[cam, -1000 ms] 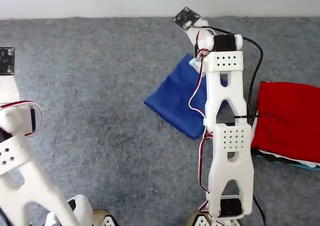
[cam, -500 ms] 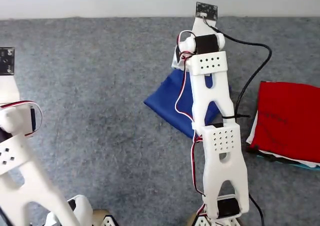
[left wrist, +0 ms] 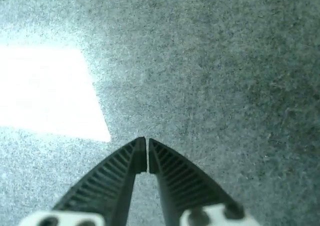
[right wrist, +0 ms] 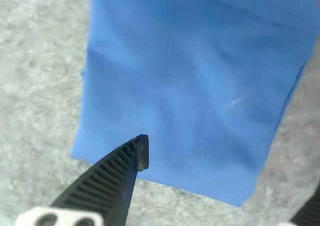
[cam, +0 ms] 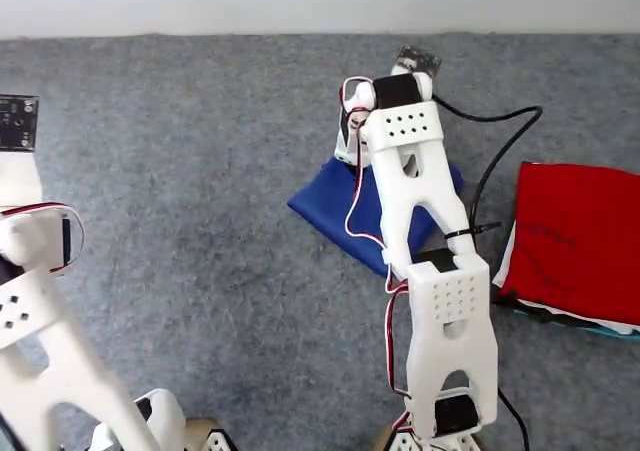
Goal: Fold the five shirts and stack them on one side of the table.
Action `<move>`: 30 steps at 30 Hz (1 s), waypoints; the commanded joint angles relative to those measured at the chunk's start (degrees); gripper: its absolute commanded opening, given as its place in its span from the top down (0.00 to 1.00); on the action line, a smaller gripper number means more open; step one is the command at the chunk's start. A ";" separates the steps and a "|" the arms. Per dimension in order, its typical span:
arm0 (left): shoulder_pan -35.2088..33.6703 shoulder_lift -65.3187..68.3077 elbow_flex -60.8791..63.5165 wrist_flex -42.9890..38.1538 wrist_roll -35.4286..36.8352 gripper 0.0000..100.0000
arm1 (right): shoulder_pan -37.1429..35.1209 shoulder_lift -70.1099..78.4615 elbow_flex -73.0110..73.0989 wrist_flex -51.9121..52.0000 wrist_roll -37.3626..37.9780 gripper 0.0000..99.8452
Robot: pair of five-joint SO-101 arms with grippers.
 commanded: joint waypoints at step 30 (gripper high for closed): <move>0.00 -1.14 -0.31 -0.70 -0.44 0.99 | 5.85 19.12 -2.37 -10.51 -5.98 0.92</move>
